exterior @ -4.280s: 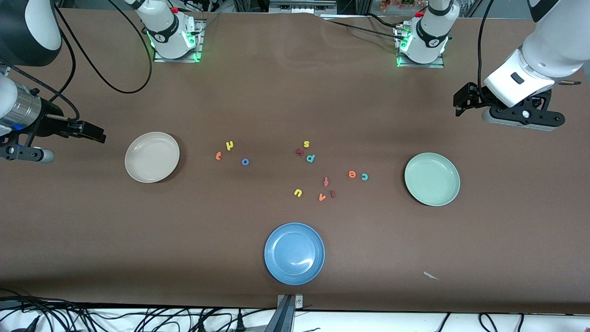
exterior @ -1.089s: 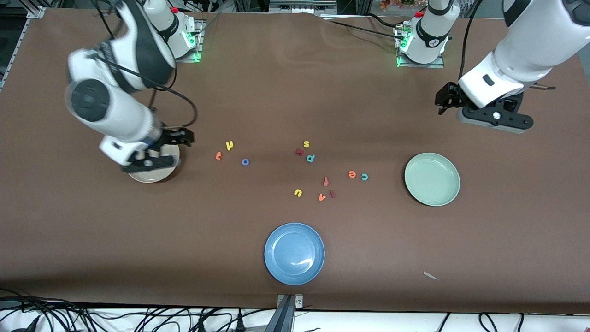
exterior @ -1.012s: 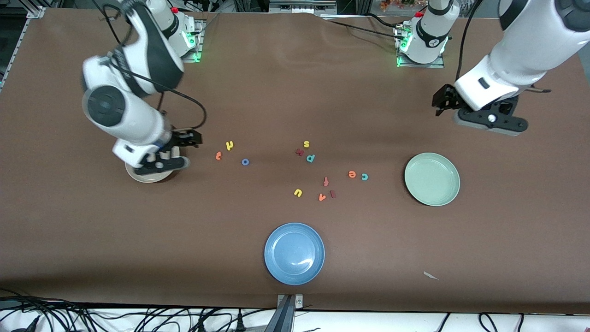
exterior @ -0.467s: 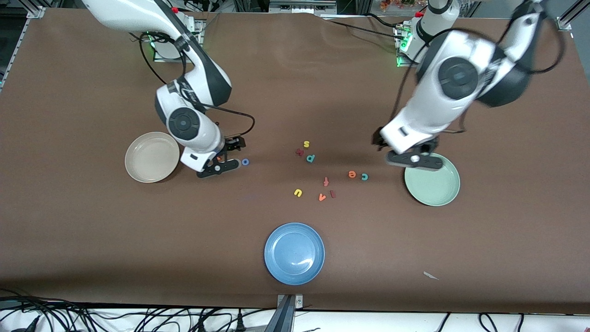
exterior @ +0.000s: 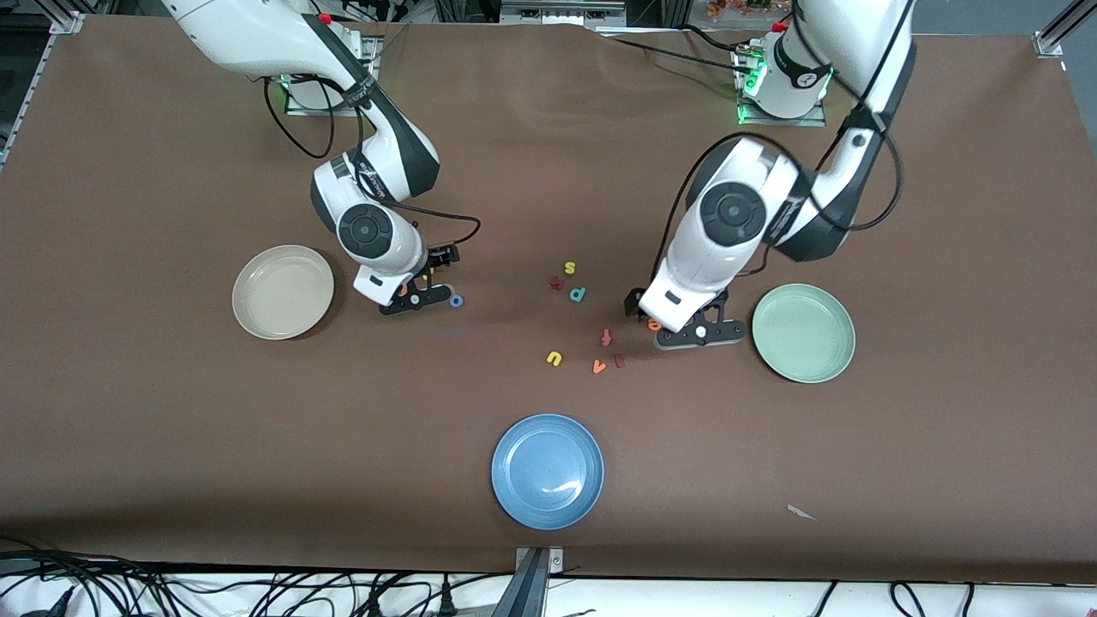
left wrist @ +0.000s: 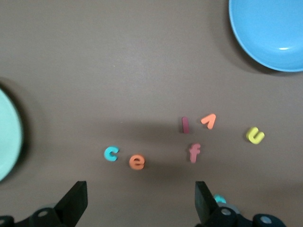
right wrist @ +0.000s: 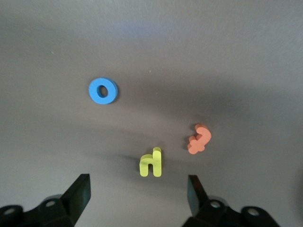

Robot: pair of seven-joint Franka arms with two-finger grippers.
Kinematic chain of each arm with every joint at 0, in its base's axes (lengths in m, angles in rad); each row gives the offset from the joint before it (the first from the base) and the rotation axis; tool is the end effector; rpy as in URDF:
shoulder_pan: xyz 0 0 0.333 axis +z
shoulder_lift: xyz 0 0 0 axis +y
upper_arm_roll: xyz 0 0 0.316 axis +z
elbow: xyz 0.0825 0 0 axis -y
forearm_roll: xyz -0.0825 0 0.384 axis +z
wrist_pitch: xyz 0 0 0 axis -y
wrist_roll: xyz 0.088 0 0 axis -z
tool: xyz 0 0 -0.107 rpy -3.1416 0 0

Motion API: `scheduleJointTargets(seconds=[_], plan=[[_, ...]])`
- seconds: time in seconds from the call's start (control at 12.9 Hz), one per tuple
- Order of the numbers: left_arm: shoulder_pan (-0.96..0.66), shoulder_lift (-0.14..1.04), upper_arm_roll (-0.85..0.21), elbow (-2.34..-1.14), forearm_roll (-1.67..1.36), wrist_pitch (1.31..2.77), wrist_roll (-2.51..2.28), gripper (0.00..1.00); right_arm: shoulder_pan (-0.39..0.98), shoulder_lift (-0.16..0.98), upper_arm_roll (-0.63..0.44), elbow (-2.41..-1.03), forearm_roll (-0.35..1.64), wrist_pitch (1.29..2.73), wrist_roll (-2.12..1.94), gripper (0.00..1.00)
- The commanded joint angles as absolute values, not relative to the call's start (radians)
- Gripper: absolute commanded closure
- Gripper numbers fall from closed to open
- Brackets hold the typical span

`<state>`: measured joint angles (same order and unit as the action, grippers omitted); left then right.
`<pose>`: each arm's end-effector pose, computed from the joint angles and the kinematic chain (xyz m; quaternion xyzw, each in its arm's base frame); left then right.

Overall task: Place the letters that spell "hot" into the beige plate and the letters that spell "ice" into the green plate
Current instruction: 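Move the right gripper to the yellow letter while the left gripper reaches letters, then grasp the yellow h with the right gripper while the left gripper grasps pink l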

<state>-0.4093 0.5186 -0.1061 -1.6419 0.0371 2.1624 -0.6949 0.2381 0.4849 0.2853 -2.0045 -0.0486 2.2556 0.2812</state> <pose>0.5979 -0.3272 0.3164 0.9962 0.0863 -0.0041 0.0103 0.5056 0.2887 0.2053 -0.9847 -0.1287 0.1172 0.0045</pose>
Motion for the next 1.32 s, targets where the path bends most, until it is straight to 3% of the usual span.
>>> scheduleJointTargets(seconds=[0.0, 0.16, 0.54, 0.7, 0.78, 0.86, 1.09, 1.24], plan=[[-0.471, 0.645, -0.046, -1.550, 0.034, 2.195, -0.745, 0.00, 0.233, 0.453, 0.285, -2.065, -0.061, 2.287, 0.307, 0.25], [-0.472, 0.724, -0.048, -1.500, 0.031, 2.246, -0.745, 0.00, 0.232, 0.448, 0.285, -2.092, -0.061, 2.290, 0.316, 0.47], [-0.494, 0.805, -0.046, -1.459, 0.021, 2.368, -0.787, 0.03, 0.233, 0.472, 0.284, -2.109, -0.061, 2.364, 0.330, 0.47], [-0.506, 0.808, -0.046, -1.460, 0.021, 2.396, -0.804, 0.31, 0.233, 0.479, 0.282, -2.109, -0.064, 2.368, 0.330, 0.47], [-0.517, 0.810, -0.046, -1.460, 0.025, 2.396, -0.819, 0.33, 0.232, 0.491, 0.282, -2.109, -0.069, 2.385, 0.330, 0.47], [-0.520, 0.811, -0.046, -1.466, 0.034, 2.396, -0.822, 0.42, 0.232, 0.502, 0.281, -2.109, -0.071, 2.407, 0.330, 0.47], [-0.518, 0.818, -0.044, -1.476, 0.038, 2.396, -0.813, 0.44, 0.232, 0.512, 0.276, -2.109, -0.071, 2.427, 0.330, 0.49], [-0.517, 0.822, -0.044, -1.477, 0.057, 2.396, -0.811, 0.45, 0.232, 0.512, 0.276, -2.109, -0.071, 2.427, 0.330, 0.65]])
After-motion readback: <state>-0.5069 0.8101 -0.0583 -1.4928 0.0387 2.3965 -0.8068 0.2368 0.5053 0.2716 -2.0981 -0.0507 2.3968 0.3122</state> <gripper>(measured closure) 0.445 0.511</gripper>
